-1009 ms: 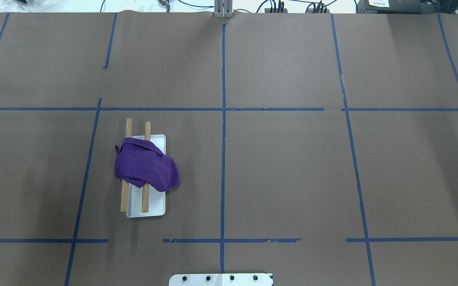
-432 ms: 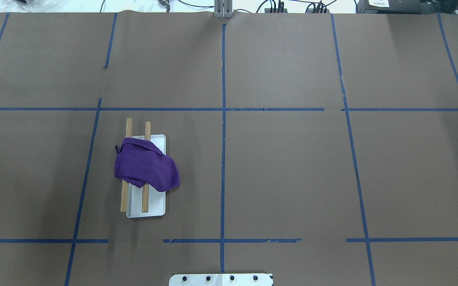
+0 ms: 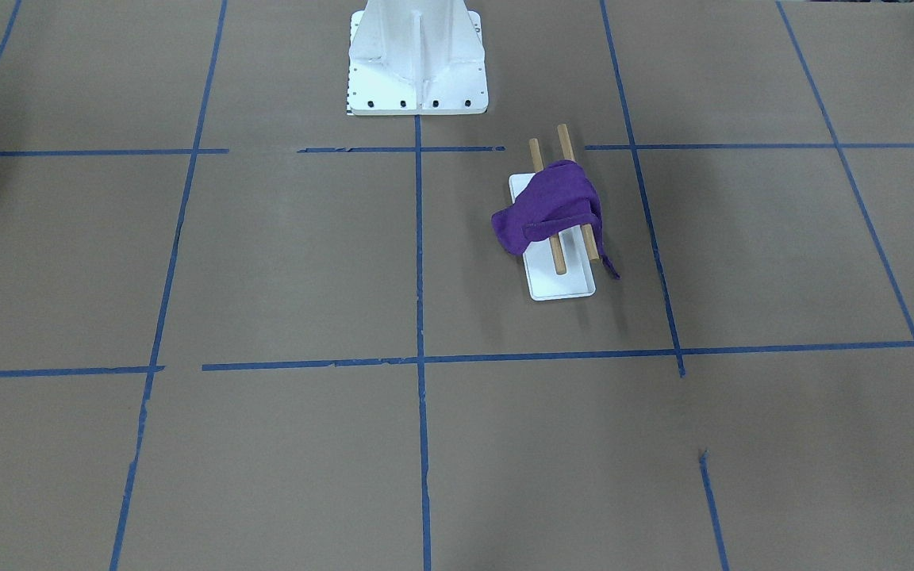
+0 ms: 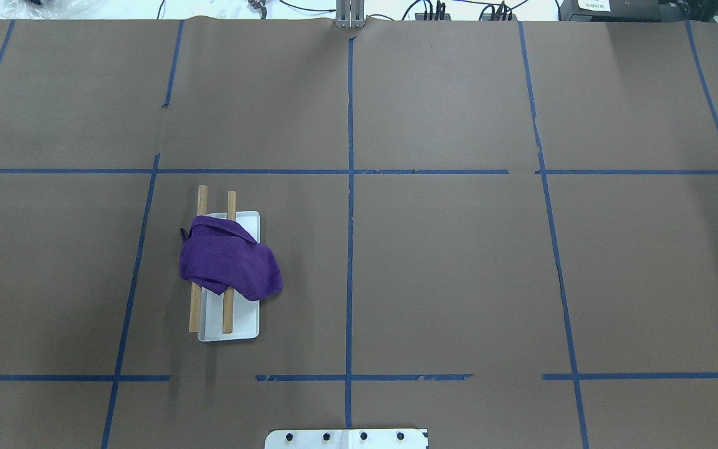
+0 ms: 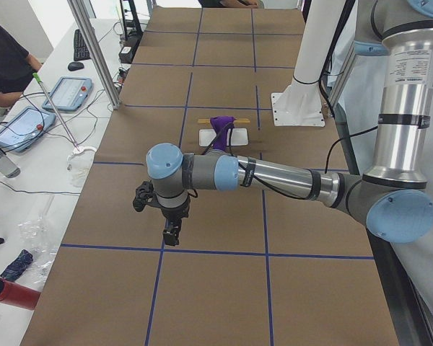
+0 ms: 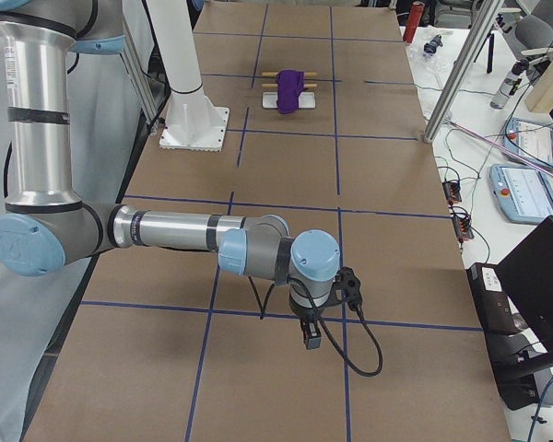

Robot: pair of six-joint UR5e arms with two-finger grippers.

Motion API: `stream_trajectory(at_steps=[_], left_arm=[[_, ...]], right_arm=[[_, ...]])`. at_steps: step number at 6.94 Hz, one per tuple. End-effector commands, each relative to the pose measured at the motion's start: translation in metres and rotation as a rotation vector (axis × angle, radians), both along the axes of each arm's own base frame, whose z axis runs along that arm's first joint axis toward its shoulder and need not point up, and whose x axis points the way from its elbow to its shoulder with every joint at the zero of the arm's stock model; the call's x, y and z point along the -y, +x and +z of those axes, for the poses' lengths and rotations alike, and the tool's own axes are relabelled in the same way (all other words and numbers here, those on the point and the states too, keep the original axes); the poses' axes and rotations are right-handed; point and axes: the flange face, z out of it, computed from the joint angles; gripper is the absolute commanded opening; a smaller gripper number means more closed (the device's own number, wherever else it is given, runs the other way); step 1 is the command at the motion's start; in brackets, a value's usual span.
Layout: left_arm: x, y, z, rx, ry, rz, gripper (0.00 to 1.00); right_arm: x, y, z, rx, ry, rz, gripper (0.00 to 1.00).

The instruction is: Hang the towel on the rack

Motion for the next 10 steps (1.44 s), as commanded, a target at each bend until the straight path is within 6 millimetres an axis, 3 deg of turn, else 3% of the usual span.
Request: stream_trajectory(at_steps=[1,6,7,8,9,10], left_arm=[[-0.009,0.0,0.014,-0.004,0.006,0.007,1.0],[0.0,0.009,0.006,-0.06,0.119,0.018,1.0],[0.007,0.01,0.004,-0.059,0.134,0.02,1.0],[0.007,0.01,-0.014,-0.062,0.163,0.022,1.0],[0.007,0.014,-0.007,-0.059,0.149,0.029,1.0],[0.007,0.014,-0.004,-0.06,0.142,0.03,1.0]], right_arm=[[0.002,-0.001,0.0,-0.015,-0.003,-0.005,1.0],[-0.004,-0.012,0.004,-0.013,-0.079,-0.034,1.0],[0.002,-0.027,-0.005,-0.016,-0.069,-0.055,1.0],[0.005,-0.032,-0.01,-0.01,-0.058,-0.062,1.0],[0.008,-0.048,-0.011,-0.008,-0.056,-0.094,1.0],[0.008,-0.05,-0.012,-0.005,-0.052,-0.097,1.0]])
